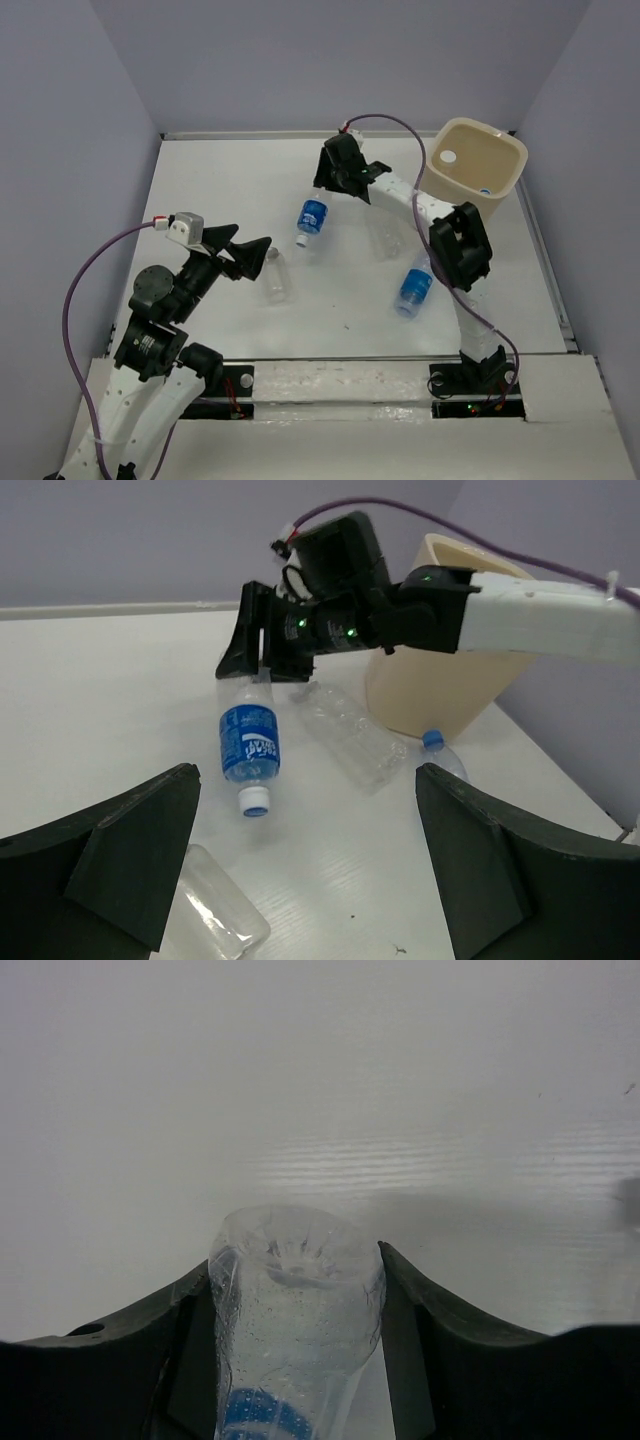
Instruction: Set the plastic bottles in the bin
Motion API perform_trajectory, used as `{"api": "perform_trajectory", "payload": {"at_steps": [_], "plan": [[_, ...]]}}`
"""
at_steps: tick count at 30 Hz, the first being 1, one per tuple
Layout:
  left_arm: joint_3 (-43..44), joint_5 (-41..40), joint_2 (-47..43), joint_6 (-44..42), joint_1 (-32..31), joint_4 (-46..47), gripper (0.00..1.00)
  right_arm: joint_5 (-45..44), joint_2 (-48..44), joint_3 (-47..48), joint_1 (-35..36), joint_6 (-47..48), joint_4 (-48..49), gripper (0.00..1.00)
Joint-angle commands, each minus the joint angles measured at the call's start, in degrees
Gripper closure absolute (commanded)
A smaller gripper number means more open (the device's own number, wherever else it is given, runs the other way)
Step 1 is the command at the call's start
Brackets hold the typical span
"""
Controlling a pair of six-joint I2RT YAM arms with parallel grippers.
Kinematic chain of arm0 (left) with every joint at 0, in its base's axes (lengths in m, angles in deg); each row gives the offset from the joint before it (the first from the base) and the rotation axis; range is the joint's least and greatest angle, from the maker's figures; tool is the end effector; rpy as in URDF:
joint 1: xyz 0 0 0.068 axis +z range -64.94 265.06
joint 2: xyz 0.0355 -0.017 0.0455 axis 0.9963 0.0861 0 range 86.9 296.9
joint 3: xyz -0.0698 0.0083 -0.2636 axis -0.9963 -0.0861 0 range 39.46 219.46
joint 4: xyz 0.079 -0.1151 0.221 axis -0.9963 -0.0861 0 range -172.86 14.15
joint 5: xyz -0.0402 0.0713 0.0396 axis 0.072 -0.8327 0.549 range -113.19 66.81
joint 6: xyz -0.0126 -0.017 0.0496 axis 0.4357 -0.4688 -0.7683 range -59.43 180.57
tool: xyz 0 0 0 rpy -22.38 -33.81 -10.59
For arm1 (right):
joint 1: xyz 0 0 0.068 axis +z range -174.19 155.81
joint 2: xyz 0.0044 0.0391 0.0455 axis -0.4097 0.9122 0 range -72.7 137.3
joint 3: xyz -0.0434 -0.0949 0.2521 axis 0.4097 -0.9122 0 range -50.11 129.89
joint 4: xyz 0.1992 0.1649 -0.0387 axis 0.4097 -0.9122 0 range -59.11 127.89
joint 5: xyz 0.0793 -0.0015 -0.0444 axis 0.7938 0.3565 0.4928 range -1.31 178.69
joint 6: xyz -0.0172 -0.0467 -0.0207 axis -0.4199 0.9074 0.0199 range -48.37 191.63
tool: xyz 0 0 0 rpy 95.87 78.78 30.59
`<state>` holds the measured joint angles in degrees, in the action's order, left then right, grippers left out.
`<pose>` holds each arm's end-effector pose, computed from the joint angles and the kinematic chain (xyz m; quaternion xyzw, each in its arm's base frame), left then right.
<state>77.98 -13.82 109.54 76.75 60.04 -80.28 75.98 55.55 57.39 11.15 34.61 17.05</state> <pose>0.0904 -0.0486 0.3616 0.1116 0.6241 -0.3199 0.7041 0.4248 0.2917 0.2180 0.0587 0.9057 0.1591 0.3885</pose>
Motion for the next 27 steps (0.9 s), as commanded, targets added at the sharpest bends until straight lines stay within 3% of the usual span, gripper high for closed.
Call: {"api": "perform_trajectory", "payload": {"at_steps": [1, 5, 7, 15, 17, 21, 27], "plan": [[1.7, -0.1, -0.2, -0.5, 0.1, 1.6, 0.01, -7.0, -17.5, -1.7, 1.0, 10.2, 12.0, 0.68], [1.7, -0.1, -0.7, -0.5, 0.1, 1.6, 0.01, -20.3, -30.5, -6.0, 1.0, 22.9, 16.0, 0.68], [1.7, 0.1, -0.9, -0.4, 0.1, 1.6, 0.01, -29.0, -37.2, -9.3, 1.0, 33.7, 25.8, 0.68], [1.7, 0.1, -1.5, -0.4, -0.3, 1.7, 0.01, -42.9, -43.7, -17.4, -9.7, 72.1, 57.3, 0.68], [1.7, 0.0, -1.7, -0.4, -0.4, 1.6, 0.01, -43.5, -44.2, -20.1, -11.8, 75.8, 65.0, 0.68], [1.7, -0.2, -2.1, -0.5, -0.7, 1.4, 0.01, -42.1, -43.4, -22.3, -16.0, 81.9, 70.6, 0.68], [1.9, -0.5, -2.5, -0.5, -0.8, 1.2, 0.01, -40.2, -41.0, -31.8, -16.0, 85.5, 81.7, 0.68]]}}
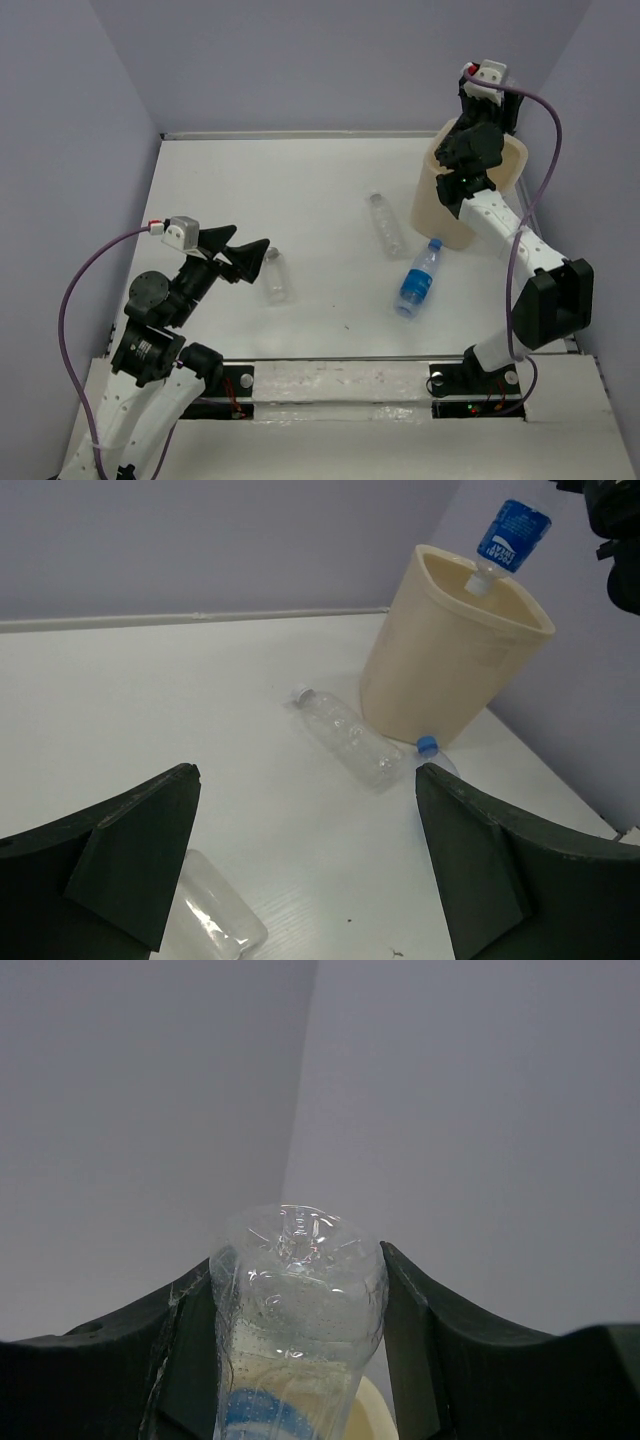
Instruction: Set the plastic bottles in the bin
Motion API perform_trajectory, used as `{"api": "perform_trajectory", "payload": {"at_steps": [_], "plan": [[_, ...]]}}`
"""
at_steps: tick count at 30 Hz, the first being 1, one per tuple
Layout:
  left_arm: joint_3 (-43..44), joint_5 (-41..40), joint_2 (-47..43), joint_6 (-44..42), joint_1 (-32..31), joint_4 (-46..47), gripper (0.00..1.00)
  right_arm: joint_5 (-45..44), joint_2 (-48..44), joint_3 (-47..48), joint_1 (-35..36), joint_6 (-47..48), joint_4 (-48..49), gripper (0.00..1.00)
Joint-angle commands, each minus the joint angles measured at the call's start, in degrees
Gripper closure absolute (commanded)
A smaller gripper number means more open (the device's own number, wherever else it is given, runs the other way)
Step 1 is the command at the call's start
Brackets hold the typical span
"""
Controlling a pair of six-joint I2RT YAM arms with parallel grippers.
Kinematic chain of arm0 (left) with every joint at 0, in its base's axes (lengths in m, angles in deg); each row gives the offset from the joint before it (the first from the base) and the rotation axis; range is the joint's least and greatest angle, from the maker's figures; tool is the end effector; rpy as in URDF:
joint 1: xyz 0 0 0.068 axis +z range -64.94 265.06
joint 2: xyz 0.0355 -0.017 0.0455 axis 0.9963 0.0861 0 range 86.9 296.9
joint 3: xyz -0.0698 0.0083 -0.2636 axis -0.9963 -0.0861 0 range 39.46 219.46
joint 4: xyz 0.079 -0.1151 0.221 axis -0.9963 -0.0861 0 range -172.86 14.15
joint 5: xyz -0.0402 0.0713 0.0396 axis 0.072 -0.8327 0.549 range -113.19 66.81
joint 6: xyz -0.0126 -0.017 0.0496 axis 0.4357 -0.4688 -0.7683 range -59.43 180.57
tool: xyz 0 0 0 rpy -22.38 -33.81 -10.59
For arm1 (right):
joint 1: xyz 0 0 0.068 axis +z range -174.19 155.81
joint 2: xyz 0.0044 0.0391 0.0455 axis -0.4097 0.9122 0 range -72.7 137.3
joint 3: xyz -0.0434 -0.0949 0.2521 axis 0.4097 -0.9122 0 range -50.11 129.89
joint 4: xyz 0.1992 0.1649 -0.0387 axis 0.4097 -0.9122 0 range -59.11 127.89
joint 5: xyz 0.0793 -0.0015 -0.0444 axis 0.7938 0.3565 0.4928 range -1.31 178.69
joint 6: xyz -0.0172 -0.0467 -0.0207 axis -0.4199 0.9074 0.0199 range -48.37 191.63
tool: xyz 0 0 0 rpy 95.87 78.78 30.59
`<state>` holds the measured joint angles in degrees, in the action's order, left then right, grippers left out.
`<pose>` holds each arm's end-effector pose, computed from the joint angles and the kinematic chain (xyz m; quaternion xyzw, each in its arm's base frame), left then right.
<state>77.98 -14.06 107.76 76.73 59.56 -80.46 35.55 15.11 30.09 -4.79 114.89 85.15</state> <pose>0.0832 -0.0460 0.3637 0.1126 0.6130 -0.3238 0.7118 0.3247 0.0842 0.4653 0.1480 0.5354 -0.3535 0.7526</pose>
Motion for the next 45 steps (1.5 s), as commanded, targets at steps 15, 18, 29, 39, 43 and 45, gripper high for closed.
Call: {"api": "perform_trajectory", "payload": {"at_steps": [15, 18, 29, 39, 43, 45], "plan": [[1.8, -0.3, -0.2, -0.6, -0.6, 1.5, 0.01, 2.9, -7.1, -15.5, -0.1, -22.4, -6.8, 0.28], [1.7, -0.3, -0.1, -0.6, -0.5, 1.4, 0.01, 3.4, -9.3, -14.9, -0.1, -28.8, -15.8, 0.14], [1.8, -0.6, 0.2, -0.5, -0.1, 1.5, 0.01, 27.9, -16.9, -0.8, -0.1, -51.4, -51.8, 0.21], [3.3, -12.8, 1.2, -0.1, 1.2, -1.2, 0.01, 51.2, -5.2, 2.1, 20.1, -58.9, -61.0, 0.10], [4.4, -23.7, 0.8, 2.7, 2.7, -4.5, 0.01, 48.8, 4.5, 6.1, 27.5, -62.1, -61.2, 0.01], [5.1, -27.6, 0.9, 4.5, 3.5, -5.7, 0.01, 47.8, 10.4, 8.4, 30.9, -64.2, -61.2, 0.00]]}}
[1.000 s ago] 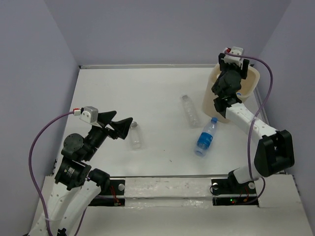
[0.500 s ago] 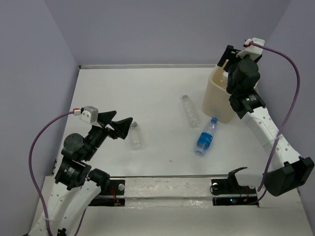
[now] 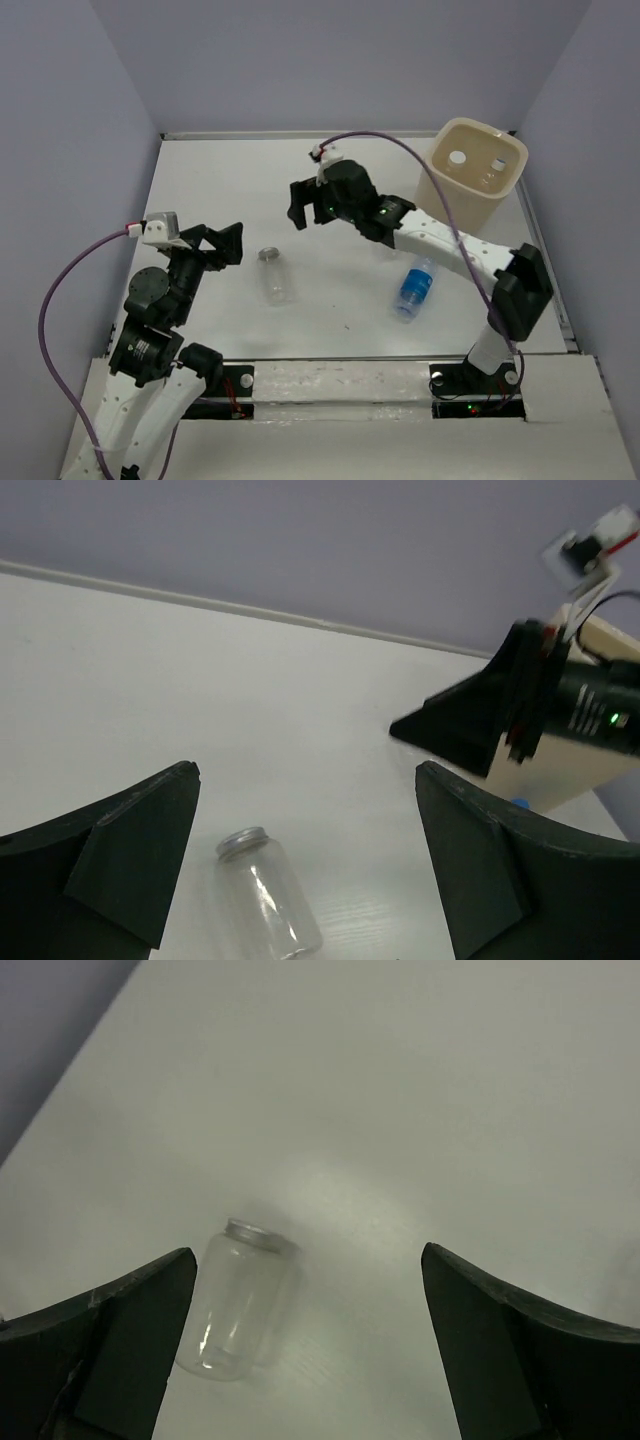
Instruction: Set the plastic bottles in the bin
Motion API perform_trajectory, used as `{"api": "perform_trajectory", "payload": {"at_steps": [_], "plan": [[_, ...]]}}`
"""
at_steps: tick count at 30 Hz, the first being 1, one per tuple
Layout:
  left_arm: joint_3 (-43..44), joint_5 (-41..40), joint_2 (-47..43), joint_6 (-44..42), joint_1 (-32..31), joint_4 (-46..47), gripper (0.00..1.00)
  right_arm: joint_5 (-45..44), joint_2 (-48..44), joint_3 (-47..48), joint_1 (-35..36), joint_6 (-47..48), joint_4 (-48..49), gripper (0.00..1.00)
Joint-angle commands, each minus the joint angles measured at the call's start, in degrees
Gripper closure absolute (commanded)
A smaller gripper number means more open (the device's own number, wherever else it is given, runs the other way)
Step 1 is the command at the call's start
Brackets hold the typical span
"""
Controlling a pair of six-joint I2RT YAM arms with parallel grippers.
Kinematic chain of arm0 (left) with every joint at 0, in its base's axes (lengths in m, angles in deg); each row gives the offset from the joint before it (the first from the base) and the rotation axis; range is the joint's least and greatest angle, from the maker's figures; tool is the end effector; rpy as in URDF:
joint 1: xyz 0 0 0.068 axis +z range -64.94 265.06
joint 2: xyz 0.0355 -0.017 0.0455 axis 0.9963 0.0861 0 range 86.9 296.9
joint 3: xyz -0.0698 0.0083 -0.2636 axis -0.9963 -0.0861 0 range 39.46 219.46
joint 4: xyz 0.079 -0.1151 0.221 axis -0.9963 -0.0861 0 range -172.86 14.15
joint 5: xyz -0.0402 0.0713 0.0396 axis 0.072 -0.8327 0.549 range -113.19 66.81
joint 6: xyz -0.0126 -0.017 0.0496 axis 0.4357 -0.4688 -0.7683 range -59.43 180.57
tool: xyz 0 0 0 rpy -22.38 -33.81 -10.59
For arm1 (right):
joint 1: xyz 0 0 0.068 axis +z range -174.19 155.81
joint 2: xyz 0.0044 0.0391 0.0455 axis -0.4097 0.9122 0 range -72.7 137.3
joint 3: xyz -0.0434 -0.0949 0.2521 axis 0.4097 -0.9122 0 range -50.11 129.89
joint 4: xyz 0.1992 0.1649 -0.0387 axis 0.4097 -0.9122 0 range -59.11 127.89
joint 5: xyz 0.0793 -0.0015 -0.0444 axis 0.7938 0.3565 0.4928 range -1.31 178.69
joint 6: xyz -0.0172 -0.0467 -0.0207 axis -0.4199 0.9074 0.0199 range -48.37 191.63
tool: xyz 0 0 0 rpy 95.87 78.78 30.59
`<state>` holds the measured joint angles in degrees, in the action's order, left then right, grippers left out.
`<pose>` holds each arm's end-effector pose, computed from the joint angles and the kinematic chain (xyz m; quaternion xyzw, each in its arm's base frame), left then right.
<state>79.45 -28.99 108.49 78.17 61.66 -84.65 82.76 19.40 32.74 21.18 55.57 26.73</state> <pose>0.0894 -0.0348 0.3632 -0.0060 0.6457 -0.2366 0.7260 0.2722 0.2705 0.3591 -0.1789 0.8009 0.2546 0.5117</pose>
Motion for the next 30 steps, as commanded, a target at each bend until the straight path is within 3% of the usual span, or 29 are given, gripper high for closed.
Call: {"api": "perform_trajectory", "payload": {"at_steps": [1, 6, 9, 14, 20, 22, 23, 24, 30], "plan": [[3.9, -15.2, 0.2, 3.6, 1.6, -2.2, 0.01, 0.5, 8.1, 7.0, 5.7, -5.4, -2.7, 0.00], [3.3, -16.6, -0.1, 4.6, 1.9, -2.4, 0.01, 1.3, 18.5, 11.8, 8.6, -9.6, -3.3, 0.00], [3.1, -14.9, 0.4, 4.3, 2.0, -1.7, 0.01, -1.8, 19.6, 10.8, 9.8, -9.3, -4.7, 0.00], [2.6, -11.4, 0.2, 3.2, 1.9, -0.6, 0.01, -19.7, 9.5, -1.0, 10.5, -9.0, -6.1, 0.05], [2.0, -7.0, -1.2, 2.3, 0.7, 0.4, 0.01, -30.2, -8.4, -15.1, 1.9, -11.8, -12.7, 0.07], [1.8, -5.6, -1.8, 2.1, -0.2, 0.7, 0.01, -28.4, -11.0, -17.1, -3.8, -10.2, -13.8, 0.08], [1.8, -5.2, -1.9, 2.1, -0.5, 0.9, 0.01, -21.6, -11.0, -17.2, -10.4, -7.1, -13.7, 0.08], [1.7, -4.7, -2.1, 1.9, -0.9, 1.0, 0.01, -19.1, -10.2, -16.4, -12.6, -5.4, -13.8, 0.07], [1.6, -4.6, -2.5, 1.8, -2.1, 0.6, 0.01, -11.6, 4.5, 1.9, -13.5, 4.0, -22.3, 0.05]]}}
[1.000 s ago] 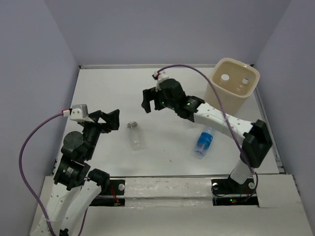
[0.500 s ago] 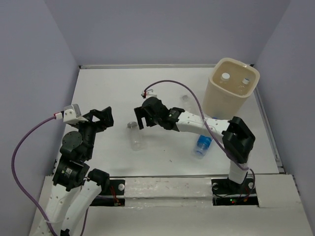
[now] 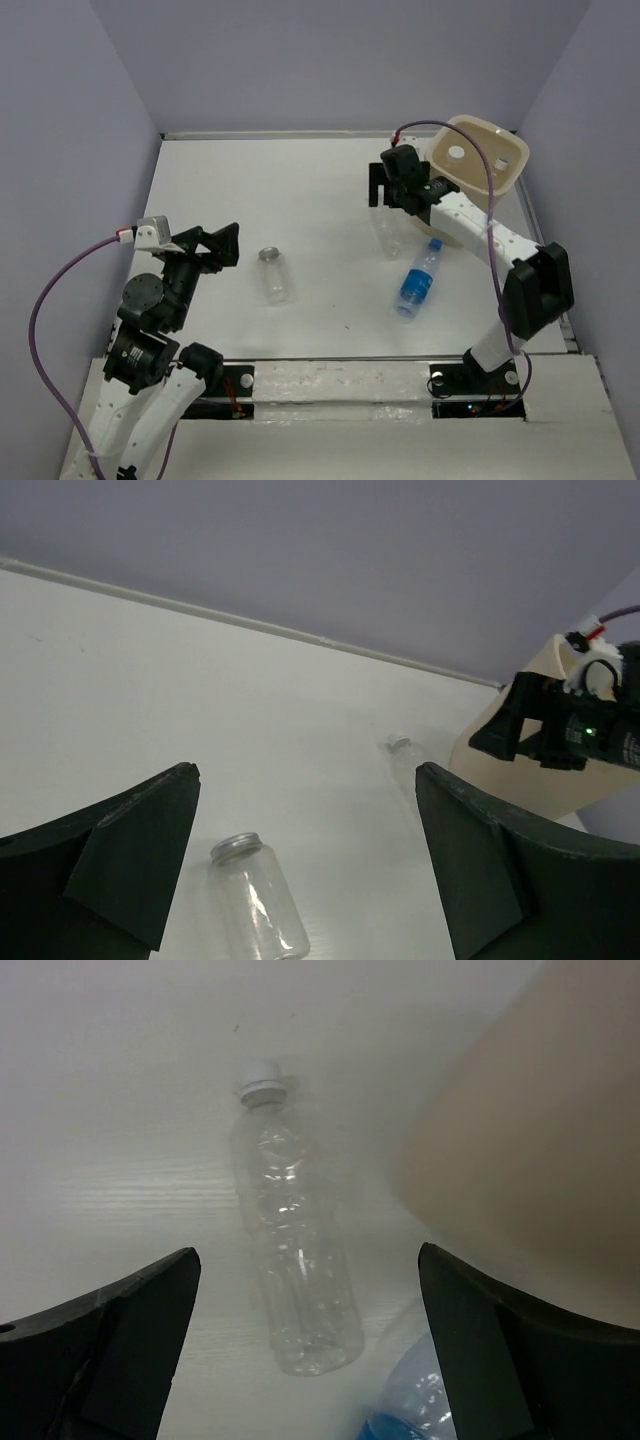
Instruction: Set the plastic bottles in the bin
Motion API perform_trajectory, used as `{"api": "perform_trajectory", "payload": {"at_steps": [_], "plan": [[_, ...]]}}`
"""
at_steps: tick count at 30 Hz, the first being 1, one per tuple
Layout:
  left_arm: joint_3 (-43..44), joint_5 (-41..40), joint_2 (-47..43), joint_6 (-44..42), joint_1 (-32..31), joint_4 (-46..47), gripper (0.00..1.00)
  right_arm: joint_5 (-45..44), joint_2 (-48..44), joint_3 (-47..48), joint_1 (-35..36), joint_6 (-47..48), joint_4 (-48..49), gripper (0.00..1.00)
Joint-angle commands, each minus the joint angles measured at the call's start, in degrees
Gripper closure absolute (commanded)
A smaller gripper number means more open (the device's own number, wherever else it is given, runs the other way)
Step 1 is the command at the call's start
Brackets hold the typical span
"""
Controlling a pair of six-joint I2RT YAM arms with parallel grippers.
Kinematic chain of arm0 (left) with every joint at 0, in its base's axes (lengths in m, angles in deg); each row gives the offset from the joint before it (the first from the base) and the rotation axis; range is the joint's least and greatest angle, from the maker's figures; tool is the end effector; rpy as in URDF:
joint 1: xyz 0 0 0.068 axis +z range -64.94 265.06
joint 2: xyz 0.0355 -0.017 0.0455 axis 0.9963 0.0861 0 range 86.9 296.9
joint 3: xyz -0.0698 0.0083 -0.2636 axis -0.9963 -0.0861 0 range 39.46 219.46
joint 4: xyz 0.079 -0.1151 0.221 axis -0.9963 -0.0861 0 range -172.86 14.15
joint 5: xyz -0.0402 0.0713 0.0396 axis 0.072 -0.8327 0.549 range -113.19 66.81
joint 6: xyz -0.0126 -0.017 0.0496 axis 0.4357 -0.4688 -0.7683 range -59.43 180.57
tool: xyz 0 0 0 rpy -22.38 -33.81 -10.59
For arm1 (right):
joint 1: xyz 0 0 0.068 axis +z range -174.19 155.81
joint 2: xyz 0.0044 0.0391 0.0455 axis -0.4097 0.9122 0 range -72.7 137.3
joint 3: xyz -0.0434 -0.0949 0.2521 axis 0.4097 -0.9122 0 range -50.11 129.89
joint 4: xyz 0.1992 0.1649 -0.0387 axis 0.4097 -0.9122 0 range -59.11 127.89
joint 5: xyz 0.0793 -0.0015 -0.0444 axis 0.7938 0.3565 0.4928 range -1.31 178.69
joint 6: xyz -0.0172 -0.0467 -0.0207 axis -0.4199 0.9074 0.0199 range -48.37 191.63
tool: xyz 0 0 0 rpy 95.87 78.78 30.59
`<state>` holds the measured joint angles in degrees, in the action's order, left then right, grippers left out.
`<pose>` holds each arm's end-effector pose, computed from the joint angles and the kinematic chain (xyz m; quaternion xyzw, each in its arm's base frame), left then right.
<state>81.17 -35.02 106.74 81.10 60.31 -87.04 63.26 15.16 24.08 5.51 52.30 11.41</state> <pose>0.0790 -0.0284 0.3703 -0.0560 0.6373 -0.2341 0.7321 0.3060 0.1570 0.3094 0.0125 0.8894 -0.0110 0.4569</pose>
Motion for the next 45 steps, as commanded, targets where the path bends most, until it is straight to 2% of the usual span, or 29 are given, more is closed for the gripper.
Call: {"api": "perform_trajectory", "payload": {"at_steps": [1, 14, 23, 30, 37, 41, 45], "plan": [[-0.1, 1.5, -0.9, -1.1, -0.8, 3.0, 0.01, 7.6, 11.2, 11.5, 2.1, 7.8, -7.2, 0.05], [-0.1, 2.2, -1.1, -1.6, -1.9, 3.3, 0.01, -1.6, 25.8, 21.7, 2.1, 13.3, -7.7, 0.04], [-0.1, 2.2, -0.9, -1.8, -1.9, 3.3, 0.01, -2.5, 36.2, 29.1, 1.6, 16.6, -10.1, 0.04], [-0.1, 2.3, -0.6, -1.7, -1.8, 3.4, 0.01, -0.2, 39.2, 30.6, 1.0, 16.4, -12.0, 0.19], [-0.3, 2.6, -0.4, -1.7, -1.5, 3.6, 0.01, 4.9, 36.7, 29.7, 1.0, 14.4, -12.6, 0.55], [-0.3, 2.8, -0.2, -1.7, -1.4, 3.8, 0.01, 6.9, 30.4, 30.0, 2.2, 13.3, -11.7, 0.57], [-0.3, 3.0, 0.0, -1.6, -1.1, 3.8, 0.01, 6.8, 19.3, 28.7, 2.9, 11.9, -2.6, 0.57]]}}
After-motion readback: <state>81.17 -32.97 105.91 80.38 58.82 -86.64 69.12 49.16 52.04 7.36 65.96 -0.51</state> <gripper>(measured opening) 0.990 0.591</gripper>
